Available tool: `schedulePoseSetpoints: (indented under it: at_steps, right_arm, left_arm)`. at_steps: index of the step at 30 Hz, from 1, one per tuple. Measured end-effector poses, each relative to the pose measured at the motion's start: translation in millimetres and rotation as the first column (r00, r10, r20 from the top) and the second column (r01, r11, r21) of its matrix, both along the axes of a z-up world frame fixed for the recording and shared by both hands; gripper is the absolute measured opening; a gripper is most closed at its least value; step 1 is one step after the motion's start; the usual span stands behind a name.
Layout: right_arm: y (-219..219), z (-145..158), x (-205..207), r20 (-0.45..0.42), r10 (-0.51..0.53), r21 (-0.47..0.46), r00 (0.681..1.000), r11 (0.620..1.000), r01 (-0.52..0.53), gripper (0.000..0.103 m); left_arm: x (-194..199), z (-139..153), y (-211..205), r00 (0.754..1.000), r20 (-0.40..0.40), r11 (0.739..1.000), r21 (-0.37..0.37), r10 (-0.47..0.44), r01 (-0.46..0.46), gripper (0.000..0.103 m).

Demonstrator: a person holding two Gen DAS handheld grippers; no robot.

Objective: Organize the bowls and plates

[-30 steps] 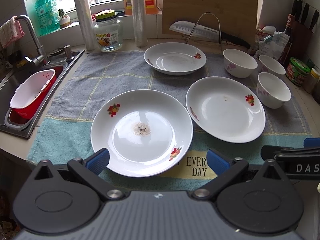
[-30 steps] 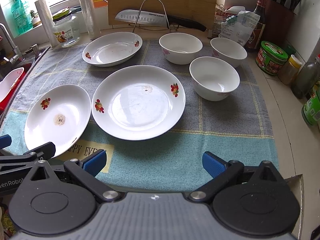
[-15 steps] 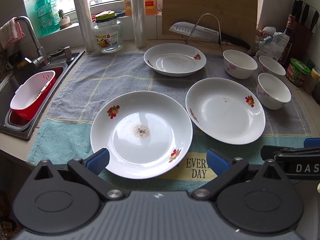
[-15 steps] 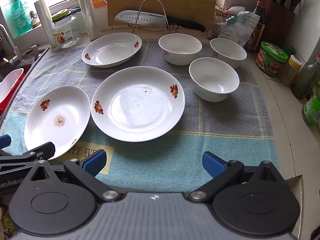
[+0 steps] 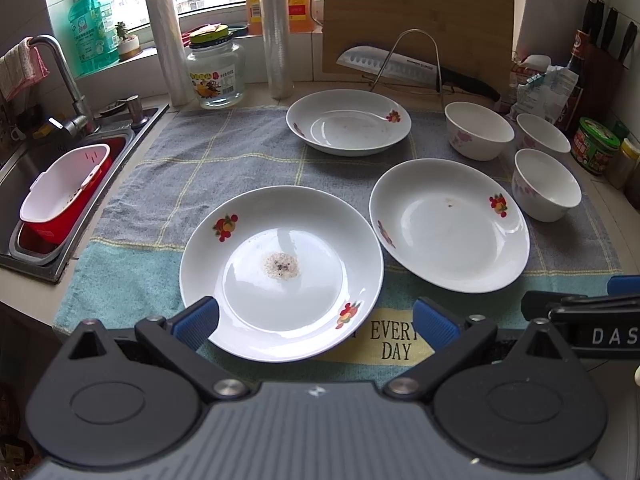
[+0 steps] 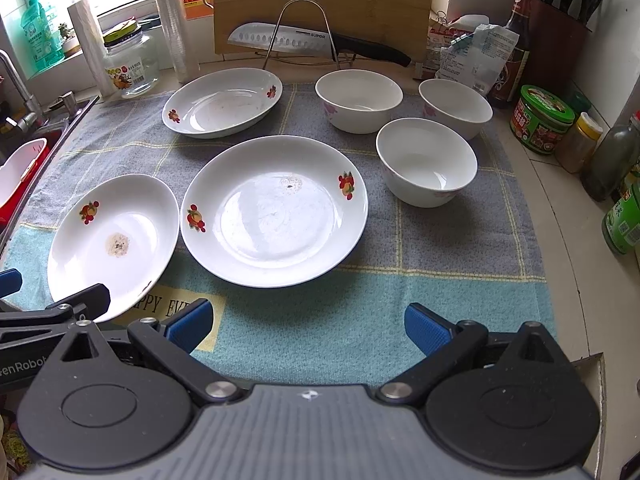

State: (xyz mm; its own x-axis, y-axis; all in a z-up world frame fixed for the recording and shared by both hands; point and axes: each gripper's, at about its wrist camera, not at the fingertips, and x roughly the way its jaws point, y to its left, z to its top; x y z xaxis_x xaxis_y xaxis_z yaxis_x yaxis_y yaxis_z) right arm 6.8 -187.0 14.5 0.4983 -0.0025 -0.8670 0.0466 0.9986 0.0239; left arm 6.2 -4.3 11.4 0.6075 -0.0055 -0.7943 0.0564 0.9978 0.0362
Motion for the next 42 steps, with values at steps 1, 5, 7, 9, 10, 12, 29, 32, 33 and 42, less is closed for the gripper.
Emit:
schedulePoseSetpoints:
  at_steps: [1,5,7,9,10,12,29,32,33,42]
  right_arm:
    - [-0.2,0.4,0.1,0.0,0.0,0.0,1.0,1.0,0.0,0.103]
    - [-0.4,1.3,0.6,0.002,0.0,-0.001,1.0,1.0,0.0,0.103]
    - [-0.6,1.6,0.9,0.002,0.0,0.0,1.0,1.0,0.0,0.103]
    - [0.5,1.6,0.4,0.003,0.0,-0.002,1.0,1.0,0.0,0.103]
    - [0.5,1.8,0.5,0.002,-0.001,-0.002,1.0,1.0,0.001,0.103]
    - [0.4,1.9,0.6,0.003,-0.001,-0.002,1.0,1.0,0.001,0.103]
    - [5.6,4.2,-1.2,0.024,0.012,-0.013,1.0,1.0,-0.011,0.103]
    - [6.8,4.4,-1.0,0.032,0.021,-0.014,0.999,1.0,-0.021,0.103]
    - [7.5,4.8,-1.3,0.038,0.028,-0.015,0.999,1.0,-0.027,0.103]
    - [16.5,9.5,-0.7,0.123,0.123,-0.013,0.985,0.992,-0.123,0.103]
  left_arm:
    - [0.8,0.6,-0.6,1.0,0.001,1.0,0.0,0.0,0.0,0.102]
    - [1.6,1.5,-1.2,1.0,0.003,1.0,-0.001,0.0,0.0,0.102]
    - [1.5,1.4,-1.3,1.0,0.002,1.0,0.0,0.0,0.0,0.102]
    - [1.4,1.3,-1.1,1.0,0.003,1.0,0.0,0.0,0.0,0.102]
    - [1.4,1.4,-1.1,1.0,0.003,1.0,-0.001,0.0,0.0,0.102]
    - [1.4,1.3,-1.2,1.0,0.003,1.0,-0.001,0.0,0.0,0.102]
    - [0.9,1.5,3.1,1.0,0.01,1.0,-0.003,-0.008,0.008,0.102]
    - [1.2,0.6,4.2,1.0,0.014,1.0,-0.005,-0.011,0.011,0.102]
    - [1.1,0.2,4.9,1.0,0.016,1.0,-0.007,-0.013,0.013,0.102]
    - [-1.3,-3.8,17.9,0.997,0.063,0.999,-0.034,-0.034,0.036,0.102]
